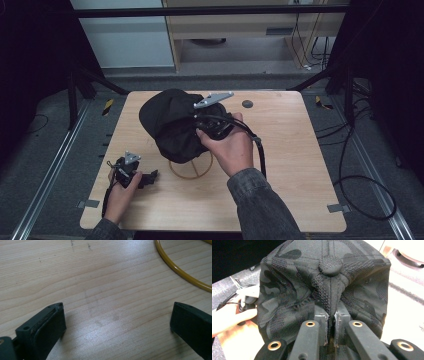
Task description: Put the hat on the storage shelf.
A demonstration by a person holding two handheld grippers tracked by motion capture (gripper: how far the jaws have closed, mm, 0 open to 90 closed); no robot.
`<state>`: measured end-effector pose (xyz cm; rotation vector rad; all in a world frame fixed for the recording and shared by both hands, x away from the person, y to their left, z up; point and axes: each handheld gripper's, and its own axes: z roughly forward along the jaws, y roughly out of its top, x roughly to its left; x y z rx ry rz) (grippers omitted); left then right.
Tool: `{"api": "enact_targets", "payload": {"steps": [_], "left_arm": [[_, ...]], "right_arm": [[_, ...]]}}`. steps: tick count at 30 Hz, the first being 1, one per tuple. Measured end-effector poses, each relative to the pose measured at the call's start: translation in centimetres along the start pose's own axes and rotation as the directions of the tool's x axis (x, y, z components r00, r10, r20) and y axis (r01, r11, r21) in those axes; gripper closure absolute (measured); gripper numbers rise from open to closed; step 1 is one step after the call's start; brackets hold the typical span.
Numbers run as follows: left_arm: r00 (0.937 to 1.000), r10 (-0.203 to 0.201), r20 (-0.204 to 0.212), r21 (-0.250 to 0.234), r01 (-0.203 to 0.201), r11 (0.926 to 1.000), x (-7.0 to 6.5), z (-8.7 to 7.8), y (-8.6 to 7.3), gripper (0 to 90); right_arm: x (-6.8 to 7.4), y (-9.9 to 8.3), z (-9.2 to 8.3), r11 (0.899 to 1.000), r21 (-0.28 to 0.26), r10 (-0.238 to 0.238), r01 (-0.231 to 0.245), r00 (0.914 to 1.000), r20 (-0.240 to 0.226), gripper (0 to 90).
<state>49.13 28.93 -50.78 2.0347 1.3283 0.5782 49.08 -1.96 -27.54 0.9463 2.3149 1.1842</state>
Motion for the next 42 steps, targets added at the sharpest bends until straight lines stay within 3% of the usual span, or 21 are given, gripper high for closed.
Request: {"api": "enact_targets", "payload": {"steps": [42], "left_arm": [[1.0000, 0.001, 0.004, -0.003, -0.001, 1.0000, -0.1, 0.0, 0.0, 0.0]], "right_arm": [[-0.6, -0.1, 1.2, 0.999, 0.024, 0.025, -0.025, 0.9997, -0.007, 76.9]]}}
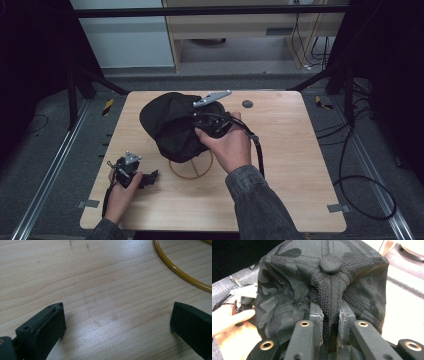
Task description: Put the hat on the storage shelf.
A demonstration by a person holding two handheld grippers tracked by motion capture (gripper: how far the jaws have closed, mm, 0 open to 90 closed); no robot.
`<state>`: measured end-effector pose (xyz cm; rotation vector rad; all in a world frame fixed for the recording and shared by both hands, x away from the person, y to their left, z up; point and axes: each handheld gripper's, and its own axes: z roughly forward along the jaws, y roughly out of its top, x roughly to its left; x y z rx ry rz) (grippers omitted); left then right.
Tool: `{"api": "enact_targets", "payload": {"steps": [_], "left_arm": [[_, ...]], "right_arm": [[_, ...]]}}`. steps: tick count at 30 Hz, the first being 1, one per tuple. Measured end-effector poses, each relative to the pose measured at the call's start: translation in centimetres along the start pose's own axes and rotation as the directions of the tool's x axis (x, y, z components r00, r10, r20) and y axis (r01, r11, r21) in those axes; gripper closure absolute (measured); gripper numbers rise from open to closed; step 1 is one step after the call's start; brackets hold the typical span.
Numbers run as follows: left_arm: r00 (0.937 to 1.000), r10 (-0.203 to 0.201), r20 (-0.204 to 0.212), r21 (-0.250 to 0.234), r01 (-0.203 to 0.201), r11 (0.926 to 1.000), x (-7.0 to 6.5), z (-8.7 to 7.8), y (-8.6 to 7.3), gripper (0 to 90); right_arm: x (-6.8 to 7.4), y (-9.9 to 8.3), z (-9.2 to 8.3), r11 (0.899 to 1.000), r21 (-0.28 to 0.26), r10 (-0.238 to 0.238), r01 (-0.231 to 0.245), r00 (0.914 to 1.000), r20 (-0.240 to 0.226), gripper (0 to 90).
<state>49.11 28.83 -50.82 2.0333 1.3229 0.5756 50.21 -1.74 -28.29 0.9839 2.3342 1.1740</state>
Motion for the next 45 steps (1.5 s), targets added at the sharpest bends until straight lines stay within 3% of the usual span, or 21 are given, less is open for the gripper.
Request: {"api": "enact_targets", "payload": {"steps": [13, 20, 45], "left_arm": [[1.0000, 0.002, -0.001, 0.000, -0.002, 1.0000, -0.02, -0.01, 0.00, 0.0], [1.0000, 0.004, 0.000, 0.002, -0.004, 1.0000, -0.04, -0.02, 0.00, 0.0], [1.0000, 0.006, 0.001, 0.002, -0.006, 1.0000, -0.05, -0.02, 0.01, 0.0]], "right_arm": [[-0.22, 0.10, 0.03, 1.000, -0.008, 0.002, -0.003, 1.0000, -0.006, 74.1], [-0.27, 0.23, -0.03, 1.000, -0.005, 0.016, -0.016, 0.9999, -0.005, 65.7], [-0.33, 0.36, -0.38, 1.000, -0.017, 0.020, -0.020, 0.9998, -0.004, 63.9]]}}
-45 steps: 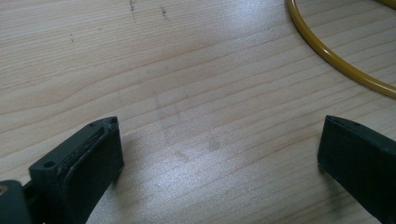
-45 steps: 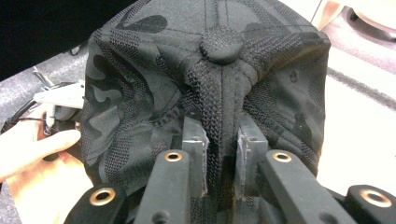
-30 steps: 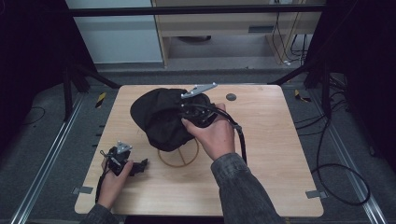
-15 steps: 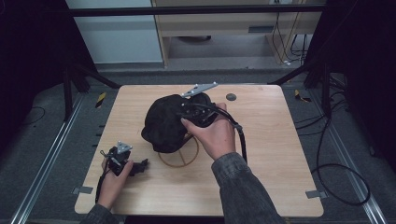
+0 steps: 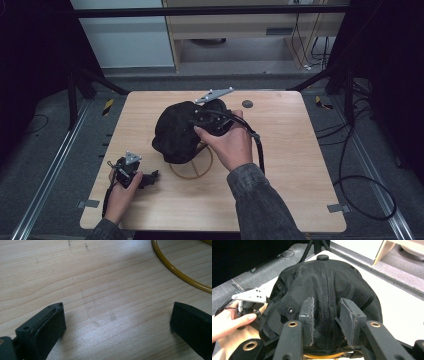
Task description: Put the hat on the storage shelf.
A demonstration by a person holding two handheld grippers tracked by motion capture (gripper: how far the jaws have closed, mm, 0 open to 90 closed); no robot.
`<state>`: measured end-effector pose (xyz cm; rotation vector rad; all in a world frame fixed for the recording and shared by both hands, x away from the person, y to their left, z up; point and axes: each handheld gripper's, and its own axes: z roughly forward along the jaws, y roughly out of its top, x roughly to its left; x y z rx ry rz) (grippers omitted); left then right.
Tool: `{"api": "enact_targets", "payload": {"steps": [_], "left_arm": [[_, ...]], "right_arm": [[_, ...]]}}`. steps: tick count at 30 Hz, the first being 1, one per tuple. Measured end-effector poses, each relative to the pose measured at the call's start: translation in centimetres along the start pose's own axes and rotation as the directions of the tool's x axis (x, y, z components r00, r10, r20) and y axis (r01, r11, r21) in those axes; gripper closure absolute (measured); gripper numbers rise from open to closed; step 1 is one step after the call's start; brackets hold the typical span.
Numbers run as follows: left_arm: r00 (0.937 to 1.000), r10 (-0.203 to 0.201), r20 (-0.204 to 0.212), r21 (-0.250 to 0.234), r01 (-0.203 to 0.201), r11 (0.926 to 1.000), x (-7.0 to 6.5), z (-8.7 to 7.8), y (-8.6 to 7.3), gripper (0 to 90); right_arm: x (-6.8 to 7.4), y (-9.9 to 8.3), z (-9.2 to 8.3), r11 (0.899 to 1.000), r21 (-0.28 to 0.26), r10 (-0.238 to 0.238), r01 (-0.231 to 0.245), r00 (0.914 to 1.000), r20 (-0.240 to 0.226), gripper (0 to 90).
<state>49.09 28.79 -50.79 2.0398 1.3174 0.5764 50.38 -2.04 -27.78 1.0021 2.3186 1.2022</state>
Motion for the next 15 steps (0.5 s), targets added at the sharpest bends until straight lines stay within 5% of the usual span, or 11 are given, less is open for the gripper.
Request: {"api": "enact_targets", "payload": {"steps": [15], "left_arm": [[1.0000, 0.000, 0.000, 0.000, 0.000, 1.0000, 0.00, 0.00, 0.00, 0.0]], "right_arm": [[0.07, -0.13, -0.99, 1.000, -0.007, -0.004, 0.004, 1.0000, -0.003, 62.5]]}}
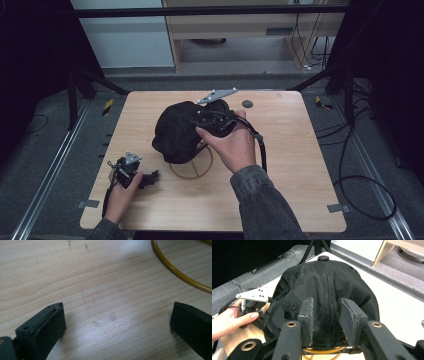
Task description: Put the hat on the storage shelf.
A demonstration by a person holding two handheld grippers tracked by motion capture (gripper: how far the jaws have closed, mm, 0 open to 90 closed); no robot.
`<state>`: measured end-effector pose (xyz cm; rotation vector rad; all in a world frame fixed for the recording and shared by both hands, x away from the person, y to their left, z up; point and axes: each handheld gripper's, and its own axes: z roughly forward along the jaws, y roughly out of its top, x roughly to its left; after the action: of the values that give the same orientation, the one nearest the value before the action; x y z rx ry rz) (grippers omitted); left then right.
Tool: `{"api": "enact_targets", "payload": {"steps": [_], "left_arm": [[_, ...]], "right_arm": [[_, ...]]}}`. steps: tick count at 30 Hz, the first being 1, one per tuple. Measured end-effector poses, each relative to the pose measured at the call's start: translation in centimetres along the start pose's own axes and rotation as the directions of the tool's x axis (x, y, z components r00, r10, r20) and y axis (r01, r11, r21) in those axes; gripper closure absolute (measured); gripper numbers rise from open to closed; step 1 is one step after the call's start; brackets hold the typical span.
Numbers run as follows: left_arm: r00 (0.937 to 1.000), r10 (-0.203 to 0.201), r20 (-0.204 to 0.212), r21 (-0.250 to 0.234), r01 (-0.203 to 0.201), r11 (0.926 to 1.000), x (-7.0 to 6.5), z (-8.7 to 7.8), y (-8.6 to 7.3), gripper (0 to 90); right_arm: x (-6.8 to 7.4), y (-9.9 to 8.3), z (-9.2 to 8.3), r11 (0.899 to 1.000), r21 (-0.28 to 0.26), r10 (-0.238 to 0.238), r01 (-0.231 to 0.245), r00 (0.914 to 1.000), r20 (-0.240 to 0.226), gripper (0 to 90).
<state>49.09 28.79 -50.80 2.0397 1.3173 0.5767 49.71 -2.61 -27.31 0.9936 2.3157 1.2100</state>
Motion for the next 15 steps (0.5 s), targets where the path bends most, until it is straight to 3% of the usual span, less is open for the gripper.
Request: {"api": "enact_targets", "payload": {"steps": [15], "left_arm": [[1.0000, 0.002, 0.001, 0.003, -0.002, 1.0000, 0.0, 0.0, 0.0, 0.0]], "right_arm": [[0.2, -0.4, -1.1, 1.000, -0.004, -0.001, 0.001, 1.0000, -0.002, 57.3]]}}
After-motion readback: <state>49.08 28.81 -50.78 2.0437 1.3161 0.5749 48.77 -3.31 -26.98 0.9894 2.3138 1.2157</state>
